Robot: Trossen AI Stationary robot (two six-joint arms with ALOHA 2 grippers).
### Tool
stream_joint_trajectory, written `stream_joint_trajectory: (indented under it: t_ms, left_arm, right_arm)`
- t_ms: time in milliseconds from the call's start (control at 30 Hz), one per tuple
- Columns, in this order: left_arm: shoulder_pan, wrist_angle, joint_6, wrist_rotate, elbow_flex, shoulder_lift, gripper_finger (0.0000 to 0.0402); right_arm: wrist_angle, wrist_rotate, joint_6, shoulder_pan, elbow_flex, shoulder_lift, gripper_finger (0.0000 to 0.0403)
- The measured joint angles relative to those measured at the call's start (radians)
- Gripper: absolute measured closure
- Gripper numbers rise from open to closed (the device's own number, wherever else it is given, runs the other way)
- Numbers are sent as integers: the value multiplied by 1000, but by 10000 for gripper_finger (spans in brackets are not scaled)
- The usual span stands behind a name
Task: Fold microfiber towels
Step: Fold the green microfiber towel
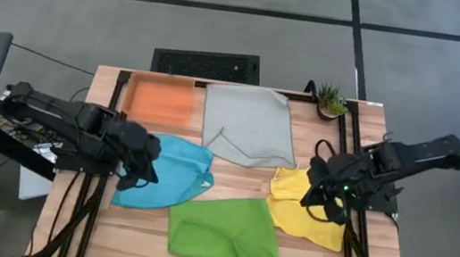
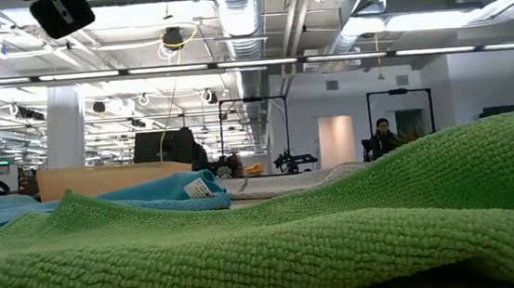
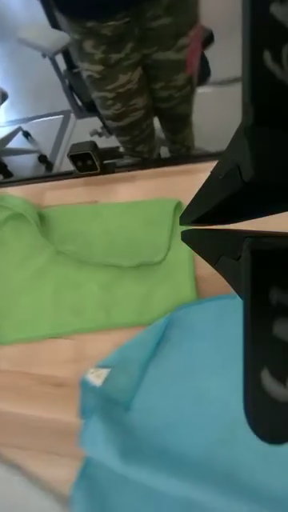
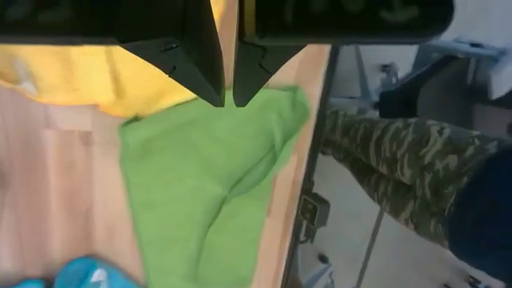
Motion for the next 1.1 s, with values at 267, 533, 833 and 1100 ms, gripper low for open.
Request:
stream_joint_trajectory:
  t_ms: [267,533,833,1100]
  left_arm:
    - [-10,1,-153,-34,0,0,393]
    - [-12,3,-206,-79,0,0,393]
    - [-128,171,-178,-156,25,103,401]
    - [-228,110,-189,-136,172,346,401]
  right_arm:
    - [95,1,37,30,0,99,349]
    - [171,-2,-24,71,13,225,385]
    - [110,52,-39,253,167,281,398]
    - [112,81,190,357,177,281,380]
